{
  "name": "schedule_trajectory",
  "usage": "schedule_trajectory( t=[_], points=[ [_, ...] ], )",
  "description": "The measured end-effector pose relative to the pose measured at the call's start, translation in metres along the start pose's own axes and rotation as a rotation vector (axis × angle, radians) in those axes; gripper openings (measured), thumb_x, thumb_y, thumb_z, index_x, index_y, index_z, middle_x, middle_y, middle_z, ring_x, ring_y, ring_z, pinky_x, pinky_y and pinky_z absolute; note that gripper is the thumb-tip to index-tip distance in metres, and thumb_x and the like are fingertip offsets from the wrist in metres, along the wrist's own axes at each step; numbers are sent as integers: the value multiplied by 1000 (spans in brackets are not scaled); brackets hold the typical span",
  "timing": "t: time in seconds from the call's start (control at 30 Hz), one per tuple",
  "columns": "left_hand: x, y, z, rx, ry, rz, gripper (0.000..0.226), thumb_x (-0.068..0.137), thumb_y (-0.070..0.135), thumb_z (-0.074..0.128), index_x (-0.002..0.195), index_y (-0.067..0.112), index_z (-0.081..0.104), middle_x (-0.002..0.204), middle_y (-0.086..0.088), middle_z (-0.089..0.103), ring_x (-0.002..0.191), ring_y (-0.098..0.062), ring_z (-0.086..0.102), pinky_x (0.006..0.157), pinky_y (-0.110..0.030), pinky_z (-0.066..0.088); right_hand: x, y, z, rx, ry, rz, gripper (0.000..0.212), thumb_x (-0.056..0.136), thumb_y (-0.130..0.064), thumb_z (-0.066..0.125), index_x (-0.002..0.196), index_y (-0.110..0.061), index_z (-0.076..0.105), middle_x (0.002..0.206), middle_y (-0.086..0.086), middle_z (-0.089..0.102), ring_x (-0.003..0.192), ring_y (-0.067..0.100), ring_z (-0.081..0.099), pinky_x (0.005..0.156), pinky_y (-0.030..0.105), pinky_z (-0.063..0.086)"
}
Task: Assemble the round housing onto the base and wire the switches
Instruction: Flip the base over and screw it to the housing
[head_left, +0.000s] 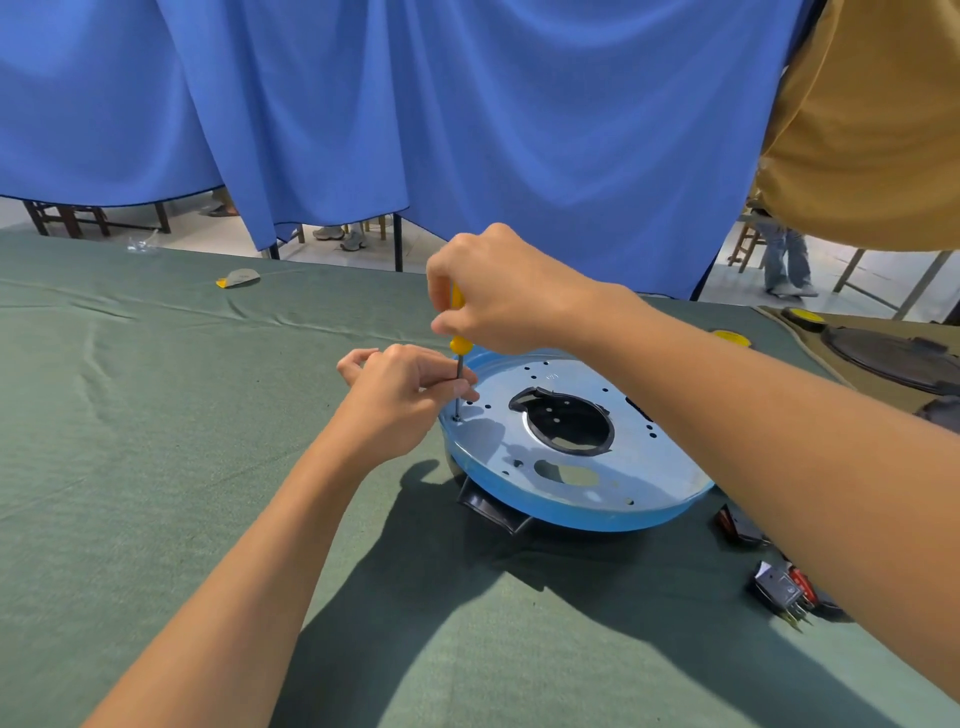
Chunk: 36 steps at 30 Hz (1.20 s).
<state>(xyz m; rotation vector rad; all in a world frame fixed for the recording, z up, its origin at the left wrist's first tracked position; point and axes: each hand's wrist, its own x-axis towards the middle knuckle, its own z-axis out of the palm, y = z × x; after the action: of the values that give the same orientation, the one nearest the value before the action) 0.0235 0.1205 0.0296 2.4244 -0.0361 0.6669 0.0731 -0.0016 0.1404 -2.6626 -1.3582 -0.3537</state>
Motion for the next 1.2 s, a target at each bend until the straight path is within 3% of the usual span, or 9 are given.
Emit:
schedule_trajectory(
  t=[0.23, 0.37, 0.5, 0.67, 0.77, 0.87, 0.97, 1.1, 1.2],
  points=[
    [-2, 2, 4, 14, 126, 6, 16, 85, 33, 73, 73, 24, 79, 82, 4, 76, 97, -8, 60, 78, -31, 12, -3, 0, 8, -61, 53, 107, 31, 91, -47, 56, 88, -17, 46, 91, 5, 46, 86, 29, 45, 69, 35, 35],
    [1, -2, 1, 39, 45, 21, 21, 93, 28, 66, 76, 26, 78, 86, 18, 71, 102, -1, 55, 81, -29, 12, -2, 0, -1, 3, -13, -3, 24, 89, -30, 61, 107, -16, 56, 88, -3, 46, 92, 22, 46, 59, 27, 31],
    [-1, 0, 1, -17, -33, -13, 23, 97, 27, 59, 83, 41, 69, 79, 32, 66, 103, 5, 54, 78, -28, 12, 0, -1, 0, 14, 10, 56, 21, 88, -34, 64, 88, -19, 49, 90, 4, 46, 88, 27, 50, 58, 29, 33],
    [-3, 2, 5, 25, 112, -22, 11, 86, 34, 73, 77, 28, 77, 80, 14, 74, 86, 6, 56, 74, -32, 12, -4, -3, 5, -71, 80, 172, 36, 92, -44, 57, 80, -17, 35, 72, -1, 26, 78, 29, 38, 67, 37, 33],
    [-2, 2, 4, 30, 72, 15, 16, 89, 26, 69, 76, 24, 78, 81, 19, 71, 96, 1, 56, 78, -31, 12, -6, -5, 2, -96, 58, 183, 48, 90, -58, 52, 69, -20, 31, 71, -2, 30, 80, 29, 40, 66, 37, 32],
    [0, 2, 1, -10, -31, 0, 22, 95, 24, 63, 80, 34, 75, 79, 30, 67, 104, 0, 57, 86, -31, 14, -4, -4, -4, -5, -35, 57, 30, 90, -50, 57, 85, -21, 52, 92, 2, 54, 92, 26, 51, 70, 35, 40],
    [-1, 1, 2, -33, -80, -20, 23, 99, 25, 57, 87, 42, 67, 80, 30, 69, 105, 3, 57, 87, -29, 14, -3, -1, -4, -46, -34, -26, 8, 89, -25, 62, 89, -20, 56, 100, 4, 58, 95, 25, 55, 67, 32, 43],
    [-4, 3, 8, 30, 99, -12, 12, 88, 31, 71, 78, 27, 75, 75, 22, 68, 86, 9, 56, 78, -31, 12, -3, -2, 1, -47, 18, 70, 24, 91, -36, 61, 85, -18, 46, 89, 5, 44, 90, 30, 51, 63, 32, 34],
    [-4, 5, 7, 82, 175, -13, 16, 82, 32, 76, 70, 22, 76, 75, 10, 72, 88, -3, 59, 77, -31, 11, -6, -5, 3, -140, 73, 99, 31, 92, -48, 55, 86, -20, 43, 75, 0, 33, 80, 29, 42, 66, 36, 33]
  ],
)
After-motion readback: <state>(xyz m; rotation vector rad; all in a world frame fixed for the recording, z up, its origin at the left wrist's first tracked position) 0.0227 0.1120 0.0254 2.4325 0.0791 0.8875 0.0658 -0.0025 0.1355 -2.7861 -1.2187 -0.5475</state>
